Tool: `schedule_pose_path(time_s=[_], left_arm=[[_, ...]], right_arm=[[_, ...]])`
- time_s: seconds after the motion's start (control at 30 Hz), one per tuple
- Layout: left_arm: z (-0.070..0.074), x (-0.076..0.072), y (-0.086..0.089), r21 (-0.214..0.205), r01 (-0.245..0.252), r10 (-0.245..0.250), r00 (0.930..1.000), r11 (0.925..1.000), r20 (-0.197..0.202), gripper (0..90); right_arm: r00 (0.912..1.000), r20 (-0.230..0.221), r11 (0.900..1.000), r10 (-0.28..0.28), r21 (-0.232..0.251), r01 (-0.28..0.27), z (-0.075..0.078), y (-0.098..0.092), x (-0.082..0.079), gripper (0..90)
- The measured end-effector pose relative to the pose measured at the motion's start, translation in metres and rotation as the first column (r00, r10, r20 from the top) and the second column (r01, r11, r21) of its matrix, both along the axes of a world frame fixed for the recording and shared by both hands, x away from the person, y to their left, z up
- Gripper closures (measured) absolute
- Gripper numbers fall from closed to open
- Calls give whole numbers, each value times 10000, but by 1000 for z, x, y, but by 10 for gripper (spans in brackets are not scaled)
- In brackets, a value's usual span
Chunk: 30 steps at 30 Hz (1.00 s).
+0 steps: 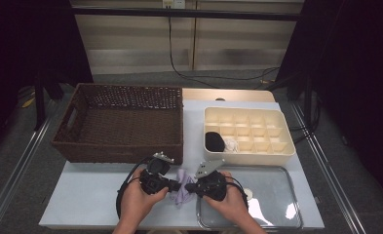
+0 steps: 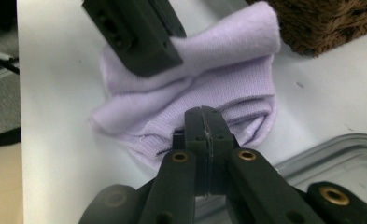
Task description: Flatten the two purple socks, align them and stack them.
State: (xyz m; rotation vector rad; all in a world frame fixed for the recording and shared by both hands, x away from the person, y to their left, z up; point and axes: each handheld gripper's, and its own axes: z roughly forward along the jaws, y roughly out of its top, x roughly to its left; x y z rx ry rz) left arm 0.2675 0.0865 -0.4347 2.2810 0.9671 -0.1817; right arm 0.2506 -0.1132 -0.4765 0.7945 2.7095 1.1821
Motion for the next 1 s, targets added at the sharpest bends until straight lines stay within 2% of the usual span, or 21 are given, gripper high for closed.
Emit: schedule_pose_path(time_s=[0.07,0.23,0.27,0.3,0.33,0.37,0.4,0.47,0.5,0.7,0.77,0.8,0.93,1.0], left_arm=[[0,-1,-4,10,236,-237,9997,9997,80,846],[-6,-3,-14,-37,267,-266,9996,9996,99,845],[-7,-4,-15,-90,234,-233,9997,9997,59,844],[-7,-3,-15,-45,405,-405,9991,9992,115,844],[-7,-4,-17,-103,296,-294,9995,9995,118,843],[-7,-4,-18,35,482,-482,9987,9988,163,843],[-8,-4,-20,-58,337,-336,9993,9994,156,843],[-11,-4,-22,-66,329,-328,9993,9994,170,842],[-11,-3,-22,0,494,-494,9985,9988,227,841],[-12,-6,-26,31,330,-331,9984,9995,449,840],[-12,-7,-27,64,309,-311,9984,9995,481,840],[-12,-7,-27,62,337,-339,9980,9994,537,840],[-13,-7,-27,70,492,-496,9970,9988,602,835],[-13,-8,-26,20,436,-437,9972,9990,612,830]], right_arm=[[10000,-28,10000,-22,62,23,-1,0,1,899],[9999,107,10000,13,73,-14,-2,-2,-1,896],[9999,-14,9999,-109,73,109,-1,-3,-2,888],[10000,77,10000,-27,41,26,-1,-5,-1,883],[9999,46,9999,-121,19,120,1,-7,-1,882],[9998,125,9999,-148,65,147,1,-9,0,881],[9996,132,9997,-239,0,239,2,-11,0,882],[9989,192,9991,-416,-63,418,6,-17,1,873],[9978,242,9981,-615,81,613,8,-20,2,871],[9911,637,9923,-1171,487,1141,28,-33,7,856],[9904,691,9900,-1196,832,1138,34,-31,8,834],[9908,703,9904,-1153,853,1091,37,-28,9,827],[9934,680,9937,-924,705,876,36,-13,13,811],[9947,610,9961,-824,376,802,29,-6,17,818]])
